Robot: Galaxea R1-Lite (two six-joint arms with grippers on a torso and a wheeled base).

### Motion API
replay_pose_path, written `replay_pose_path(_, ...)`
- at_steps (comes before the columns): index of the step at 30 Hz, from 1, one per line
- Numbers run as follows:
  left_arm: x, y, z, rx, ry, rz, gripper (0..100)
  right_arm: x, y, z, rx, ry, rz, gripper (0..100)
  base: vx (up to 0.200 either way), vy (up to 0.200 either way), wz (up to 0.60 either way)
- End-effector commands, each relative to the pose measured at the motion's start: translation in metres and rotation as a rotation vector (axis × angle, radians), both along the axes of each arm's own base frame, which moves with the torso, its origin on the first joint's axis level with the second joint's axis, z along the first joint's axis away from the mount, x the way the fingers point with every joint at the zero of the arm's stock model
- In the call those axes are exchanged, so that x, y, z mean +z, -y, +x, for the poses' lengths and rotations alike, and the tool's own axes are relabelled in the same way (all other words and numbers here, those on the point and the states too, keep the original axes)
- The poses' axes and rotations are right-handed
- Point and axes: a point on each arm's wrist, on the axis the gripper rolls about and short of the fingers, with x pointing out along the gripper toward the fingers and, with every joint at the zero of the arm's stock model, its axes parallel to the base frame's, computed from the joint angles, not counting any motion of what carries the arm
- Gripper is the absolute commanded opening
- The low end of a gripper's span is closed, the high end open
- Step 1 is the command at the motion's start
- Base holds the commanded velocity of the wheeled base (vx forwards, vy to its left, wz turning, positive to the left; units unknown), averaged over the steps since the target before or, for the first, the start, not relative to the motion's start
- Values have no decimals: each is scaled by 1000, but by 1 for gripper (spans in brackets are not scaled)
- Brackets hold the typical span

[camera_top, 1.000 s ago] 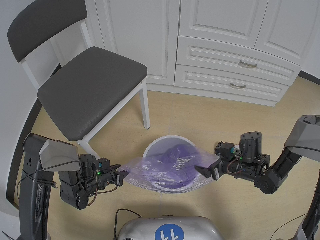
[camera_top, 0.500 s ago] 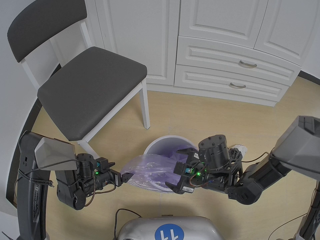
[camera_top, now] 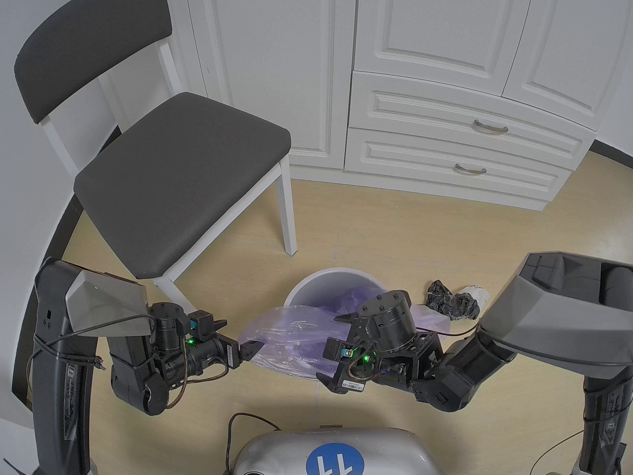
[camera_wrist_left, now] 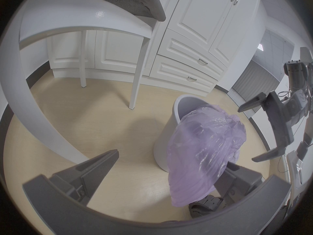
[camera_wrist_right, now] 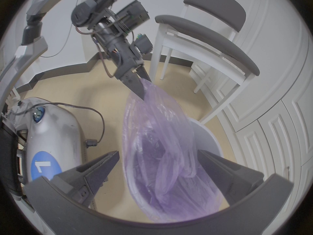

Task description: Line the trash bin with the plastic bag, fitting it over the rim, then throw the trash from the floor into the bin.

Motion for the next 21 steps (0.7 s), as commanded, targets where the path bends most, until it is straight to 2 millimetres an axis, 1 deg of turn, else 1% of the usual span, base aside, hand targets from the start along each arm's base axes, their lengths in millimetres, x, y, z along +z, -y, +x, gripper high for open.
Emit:
replay_pose_path(1, -1, 0, 1, 1, 0, -1, 100, -15, -3, 16, -31, -3, -8, 100, 0, 0, 0)
replay_pose_path(3, -3, 0, 2, 1, -2, 0, 100, -17, -4, 20, -36, 0, -5, 100, 0, 0, 0)
replay_pose_path(4, -4, -1, 2, 4, -3, 0, 100, -19, -4, 26, -44, 4, -3, 0, 0, 0, 0)
replay_pose_path(8, -4, -2, 2, 7, -3, 1, 100, -25, -1, 44, -77, 18, 7, 0, 0, 0, 0)
replay_pose_path(10, -4, -2, 2, 7, -3, 0, 100, -20, 1, 53, -93, 37, 24, 0, 0, 0, 0)
replay_pose_path(14, -4, -2, 2, 7, -5, -1, 100, 11, 2, 80, -132, 130, 100, 0, 0, 0, 0)
replay_pose_path(16, -3, -2, 3, 9, -2, -1, 100, 21, 2, 92, -146, 165, 127, 0, 0, 0, 0)
replay_pose_path(17, -3, -2, 3, 7, -2, -1, 100, 24, 0, 96, -147, 176, 136, 0, 0, 0, 0)
replay_pose_path(20, -3, 0, 2, 5, -3, -2, 100, 22, -8, 112, -157, 203, 159, 0, 0, 0, 0)
replay_pose_path(21, -3, 0, 2, 5, -3, -2, 100, 22, -8, 112, -157, 203, 159, 0, 0, 0, 0)
